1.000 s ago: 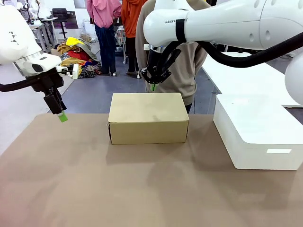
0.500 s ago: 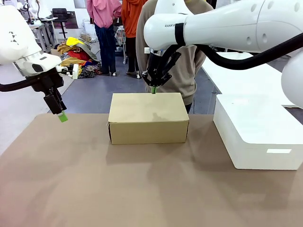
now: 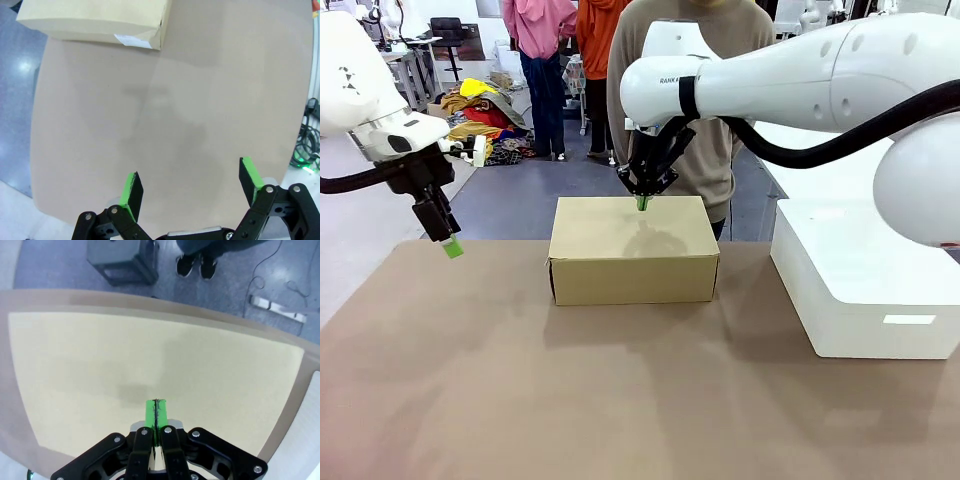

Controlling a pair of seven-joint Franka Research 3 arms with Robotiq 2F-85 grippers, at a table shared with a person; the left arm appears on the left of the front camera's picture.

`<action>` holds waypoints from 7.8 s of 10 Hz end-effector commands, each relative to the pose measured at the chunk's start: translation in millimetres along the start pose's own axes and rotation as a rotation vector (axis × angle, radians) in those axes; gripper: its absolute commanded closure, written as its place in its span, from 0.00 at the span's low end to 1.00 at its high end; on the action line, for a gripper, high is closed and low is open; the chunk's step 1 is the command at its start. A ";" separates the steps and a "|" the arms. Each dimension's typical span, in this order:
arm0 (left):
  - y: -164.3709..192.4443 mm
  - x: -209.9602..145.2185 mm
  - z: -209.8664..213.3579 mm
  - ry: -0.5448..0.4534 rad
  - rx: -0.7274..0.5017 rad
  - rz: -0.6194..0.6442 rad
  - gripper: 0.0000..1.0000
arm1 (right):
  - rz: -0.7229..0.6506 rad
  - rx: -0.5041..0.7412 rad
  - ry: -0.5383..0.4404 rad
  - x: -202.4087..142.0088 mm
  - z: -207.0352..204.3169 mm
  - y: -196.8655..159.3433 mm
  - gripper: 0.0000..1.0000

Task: Pack the shoes into the box.
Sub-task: Press down on the lid of the Shoes Box.

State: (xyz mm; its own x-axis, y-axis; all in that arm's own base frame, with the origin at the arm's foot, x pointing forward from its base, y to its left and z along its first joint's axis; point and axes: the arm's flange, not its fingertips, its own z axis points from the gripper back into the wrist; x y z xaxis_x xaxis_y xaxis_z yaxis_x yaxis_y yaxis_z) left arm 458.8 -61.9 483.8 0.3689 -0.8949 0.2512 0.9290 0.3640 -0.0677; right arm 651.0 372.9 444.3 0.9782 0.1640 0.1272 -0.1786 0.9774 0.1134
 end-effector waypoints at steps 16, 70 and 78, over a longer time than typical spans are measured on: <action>1.8 -0.5 1.2 -0.009 0.002 0.012 0.00 | 0.065 -0.006 -0.057 -25.1 83.9 15.3 1.00; 1.8 -0.5 1.2 -0.009 0.002 0.012 0.00 | 0.260 -0.073 0.049 -244.6 82.8 -103.1 0.00; 1.8 -0.5 1.2 -0.009 0.002 0.012 0.00 | 0.260 -0.073 0.049 -244.6 82.8 -103.1 0.00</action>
State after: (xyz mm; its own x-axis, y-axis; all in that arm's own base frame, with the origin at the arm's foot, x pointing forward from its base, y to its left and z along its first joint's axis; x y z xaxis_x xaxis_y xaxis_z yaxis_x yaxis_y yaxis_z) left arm 459.7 -61.6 484.1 0.3696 -0.8944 0.2518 0.9286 0.3648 -0.0674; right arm 420.4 221.8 478.3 0.9055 0.4133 0.0961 -0.4167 0.9089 0.0174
